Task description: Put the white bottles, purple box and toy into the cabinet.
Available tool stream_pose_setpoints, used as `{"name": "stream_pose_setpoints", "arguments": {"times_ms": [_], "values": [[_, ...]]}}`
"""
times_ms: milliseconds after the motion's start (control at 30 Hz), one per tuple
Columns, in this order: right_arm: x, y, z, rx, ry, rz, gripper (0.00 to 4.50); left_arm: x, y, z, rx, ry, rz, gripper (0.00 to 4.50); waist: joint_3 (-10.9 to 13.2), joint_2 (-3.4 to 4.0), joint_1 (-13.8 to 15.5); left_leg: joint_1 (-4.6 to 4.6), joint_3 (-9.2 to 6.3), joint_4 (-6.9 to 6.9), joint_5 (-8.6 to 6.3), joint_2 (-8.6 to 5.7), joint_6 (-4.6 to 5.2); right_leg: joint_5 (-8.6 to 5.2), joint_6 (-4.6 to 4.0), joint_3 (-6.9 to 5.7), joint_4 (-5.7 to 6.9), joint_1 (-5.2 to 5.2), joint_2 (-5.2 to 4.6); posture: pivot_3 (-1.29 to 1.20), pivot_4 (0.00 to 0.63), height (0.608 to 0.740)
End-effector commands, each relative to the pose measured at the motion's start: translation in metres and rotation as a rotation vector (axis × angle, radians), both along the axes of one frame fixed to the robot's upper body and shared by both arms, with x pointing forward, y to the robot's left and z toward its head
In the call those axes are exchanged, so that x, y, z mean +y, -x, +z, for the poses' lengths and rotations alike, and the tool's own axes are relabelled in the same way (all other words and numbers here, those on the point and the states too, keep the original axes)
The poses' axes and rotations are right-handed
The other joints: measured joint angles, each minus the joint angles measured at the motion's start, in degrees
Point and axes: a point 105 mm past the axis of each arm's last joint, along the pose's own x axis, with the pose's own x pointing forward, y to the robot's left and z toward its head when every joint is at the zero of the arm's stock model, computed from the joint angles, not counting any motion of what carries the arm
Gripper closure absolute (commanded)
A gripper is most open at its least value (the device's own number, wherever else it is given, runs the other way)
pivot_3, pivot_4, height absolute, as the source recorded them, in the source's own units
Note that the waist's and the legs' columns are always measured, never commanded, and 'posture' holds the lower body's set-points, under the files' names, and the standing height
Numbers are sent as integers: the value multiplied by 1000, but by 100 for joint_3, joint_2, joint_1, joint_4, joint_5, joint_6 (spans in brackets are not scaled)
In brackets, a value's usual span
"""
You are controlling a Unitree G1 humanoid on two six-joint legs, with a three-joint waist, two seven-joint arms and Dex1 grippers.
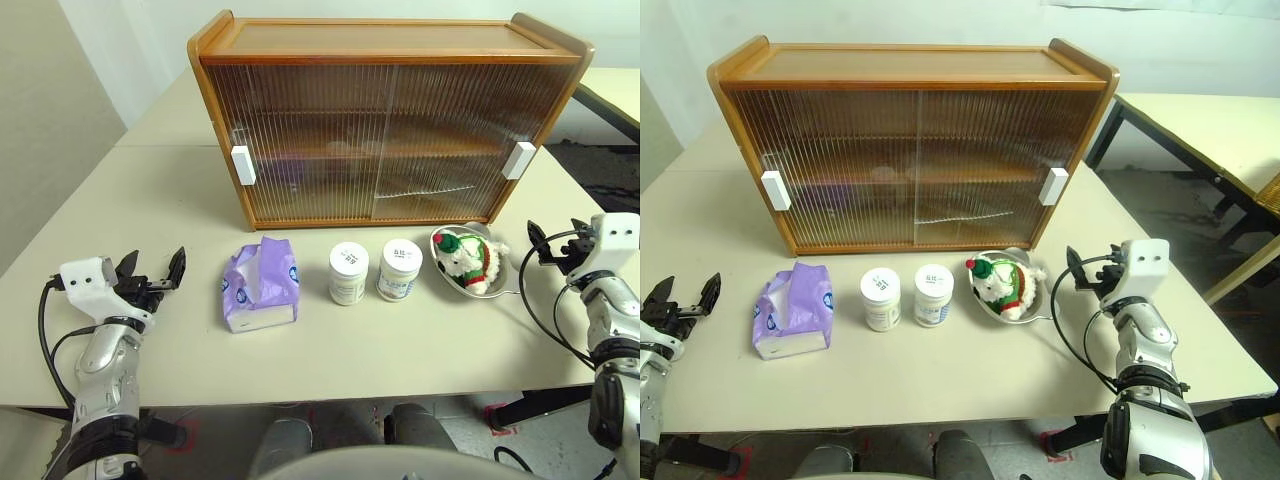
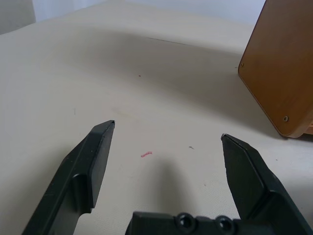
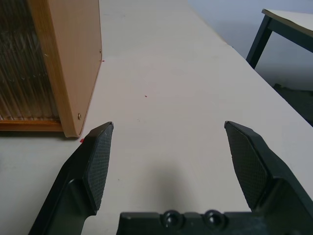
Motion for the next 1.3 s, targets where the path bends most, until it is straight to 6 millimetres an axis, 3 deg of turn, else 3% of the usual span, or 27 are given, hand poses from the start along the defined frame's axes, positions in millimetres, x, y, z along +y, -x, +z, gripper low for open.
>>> {"name": "stream_pose_setpoints", "arguments": {"times_ms": [33,100,133,300,400,533,733,800,967,1133,1300], "values": [[16,-18,31,-96,14,83,19,0,-2,0,7,-12,-7,0,1,1,1,0,0,0,0,0,0,0,0,0,0,0,0,-51,0,740],[45,-39,81,-260,29,219,19,0,-3,1,-1,-13,0,0,22,37,-41,-5,2,8,0,0,0,5,8,0,0,-3,0,-58,0,740],[56,-43,96,-305,29,271,19,1,-3,1,-3,-13,1,0,22,47,-72,-10,21,12,0,0,1,14,23,6,1,-20,-1,-60,0,740],[86,-44,122,-354,20,434,19,-1,-7,1,-5,-12,-7,0,-5,-9,-56,-9,52,13,2,28,18,31,60,14,0,-26,23,-72,0,740],[107,-38,124,-332,21,559,19,-3,-9,4,-11,-12,-16,0,-6,-13,-10,-19,52,19,0,32,16,31,54,19,-7,-28,32,-76,0,740],[118,-34,123,-309,5,622,19,-2,-10,7,-17,-15,-19,0,-1,3,-76,-22,72,20,-2,36,13,32,51,61,-2,-47,51,-78,0,740],[79,-33,95,-237,-24,480,19,-2,-10,8,-23,-13,-15,0,-2,-1,-114,-8,102,25,-9,74,10,43,65,98,0,-50,95,-70,0,740],[75,-29,89,-226,-28,484,19,-3,-9,7,-21,-12,-16,0,-2,-1,-96,-8,104,27,-10,73,11,44,63,103,0,-49,95,-75,0,740],[79,-24,84,-213,-16,533,19,-3,-8,5,-12,-14,-18,0,-2,0,-92,-6,106,28,-11,74,14,44,63,106,2,-51,98,-92,0,740],[77,-21,93,-218,-50,585,19,-3,-14,9,-16,-19,-31,0,-2,-1,-91,-7,108,32,-12,73,14,49,56,107,1,-50,99,-109,0,740],[95,-4,101,-196,-20,749,19,-3,-19,15,-23,-27,-53,0,-2,0,-107,-7,110,33,-13,73,16,49,55,107,1,-50,101,-124,0,740]]}}
